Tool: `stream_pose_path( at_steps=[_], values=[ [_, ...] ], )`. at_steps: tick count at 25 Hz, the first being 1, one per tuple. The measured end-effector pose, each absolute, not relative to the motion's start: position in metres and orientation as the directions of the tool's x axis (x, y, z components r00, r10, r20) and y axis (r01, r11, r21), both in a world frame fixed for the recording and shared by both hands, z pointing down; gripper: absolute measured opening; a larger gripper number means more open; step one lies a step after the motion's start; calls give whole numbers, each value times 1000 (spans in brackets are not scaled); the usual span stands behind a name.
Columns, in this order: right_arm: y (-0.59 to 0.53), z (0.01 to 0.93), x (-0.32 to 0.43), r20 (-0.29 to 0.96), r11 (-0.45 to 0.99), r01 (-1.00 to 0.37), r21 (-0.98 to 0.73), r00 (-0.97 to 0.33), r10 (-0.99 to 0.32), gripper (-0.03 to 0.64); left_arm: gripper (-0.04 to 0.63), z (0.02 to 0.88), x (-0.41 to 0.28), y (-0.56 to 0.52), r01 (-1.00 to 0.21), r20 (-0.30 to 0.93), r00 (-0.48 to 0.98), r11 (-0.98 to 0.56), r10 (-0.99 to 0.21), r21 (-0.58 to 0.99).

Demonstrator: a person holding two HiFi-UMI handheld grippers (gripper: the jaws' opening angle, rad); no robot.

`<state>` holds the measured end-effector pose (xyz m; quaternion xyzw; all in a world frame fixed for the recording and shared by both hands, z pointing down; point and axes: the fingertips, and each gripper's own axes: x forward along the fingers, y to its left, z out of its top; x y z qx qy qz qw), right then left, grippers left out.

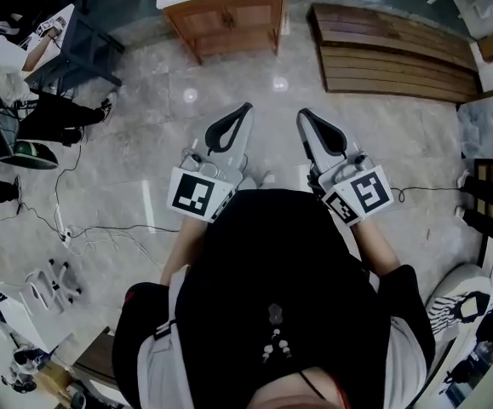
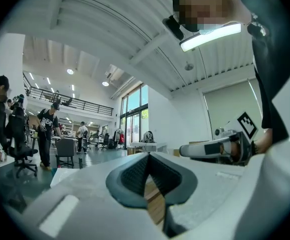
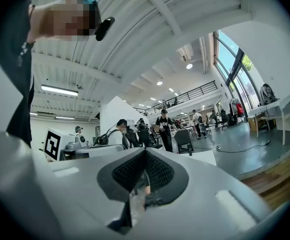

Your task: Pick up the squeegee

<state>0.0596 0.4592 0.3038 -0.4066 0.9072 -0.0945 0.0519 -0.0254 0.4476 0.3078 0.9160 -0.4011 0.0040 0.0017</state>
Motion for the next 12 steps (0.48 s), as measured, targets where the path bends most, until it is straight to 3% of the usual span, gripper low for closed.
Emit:
stream_pose_path(
  at_steps=[6, 12],
  values=[
    [455, 312, 62, 10, 649, -729, -216, -667, -745, 3, -2, 314, -38, 440, -811, 12, 585, -584, -811, 15],
    [452, 319, 60, 24, 651, -726, -220, -671, -741, 3, -2, 322, -52, 439, -833, 74, 542, -547, -837, -85]
  ],
)
